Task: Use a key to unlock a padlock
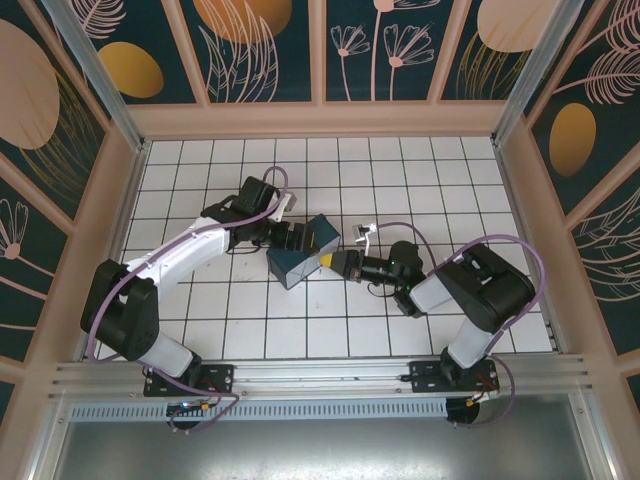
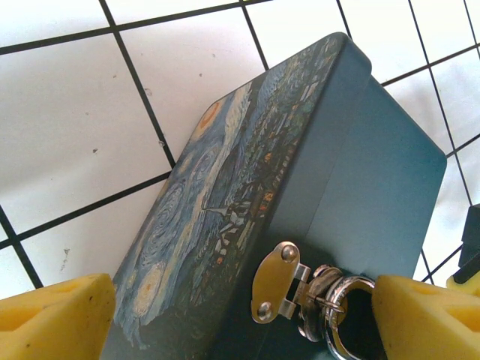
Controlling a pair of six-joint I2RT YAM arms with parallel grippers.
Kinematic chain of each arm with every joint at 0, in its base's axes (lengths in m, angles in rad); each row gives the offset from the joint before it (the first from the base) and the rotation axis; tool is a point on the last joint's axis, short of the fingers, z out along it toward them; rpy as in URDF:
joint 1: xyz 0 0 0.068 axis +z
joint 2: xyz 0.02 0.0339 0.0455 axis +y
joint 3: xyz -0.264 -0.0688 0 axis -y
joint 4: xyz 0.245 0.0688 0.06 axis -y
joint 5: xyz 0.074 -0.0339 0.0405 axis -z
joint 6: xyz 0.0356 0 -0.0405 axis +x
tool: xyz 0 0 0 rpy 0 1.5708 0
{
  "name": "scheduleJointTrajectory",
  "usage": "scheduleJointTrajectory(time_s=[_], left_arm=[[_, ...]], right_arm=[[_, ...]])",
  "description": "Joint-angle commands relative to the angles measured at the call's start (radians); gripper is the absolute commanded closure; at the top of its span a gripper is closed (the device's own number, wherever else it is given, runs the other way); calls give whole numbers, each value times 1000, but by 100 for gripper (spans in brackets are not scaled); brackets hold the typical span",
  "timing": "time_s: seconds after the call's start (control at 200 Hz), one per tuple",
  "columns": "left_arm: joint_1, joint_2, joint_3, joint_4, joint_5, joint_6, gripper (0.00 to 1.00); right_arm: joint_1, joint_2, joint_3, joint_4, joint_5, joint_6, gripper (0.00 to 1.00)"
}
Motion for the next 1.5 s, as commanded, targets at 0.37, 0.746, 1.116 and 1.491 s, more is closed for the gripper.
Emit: scheduleJointTrajectory(time_s=[0.37, 0.746, 1.116, 1.491], left_arm=[[-4, 5, -32, -34, 8, 7, 12], [-3, -10, -44, -28, 13, -10, 13], [4, -14, -54, -2, 21, -28, 13], [4, -13, -58, -4, 40, -21, 14]], right_arm=[[8, 31, -11, 112, 90, -2, 100], [25, 27, -21, 133, 149, 15, 100], [25, 14, -26, 95, 180, 5, 100], [42, 74, 5, 147, 139, 30, 100]])
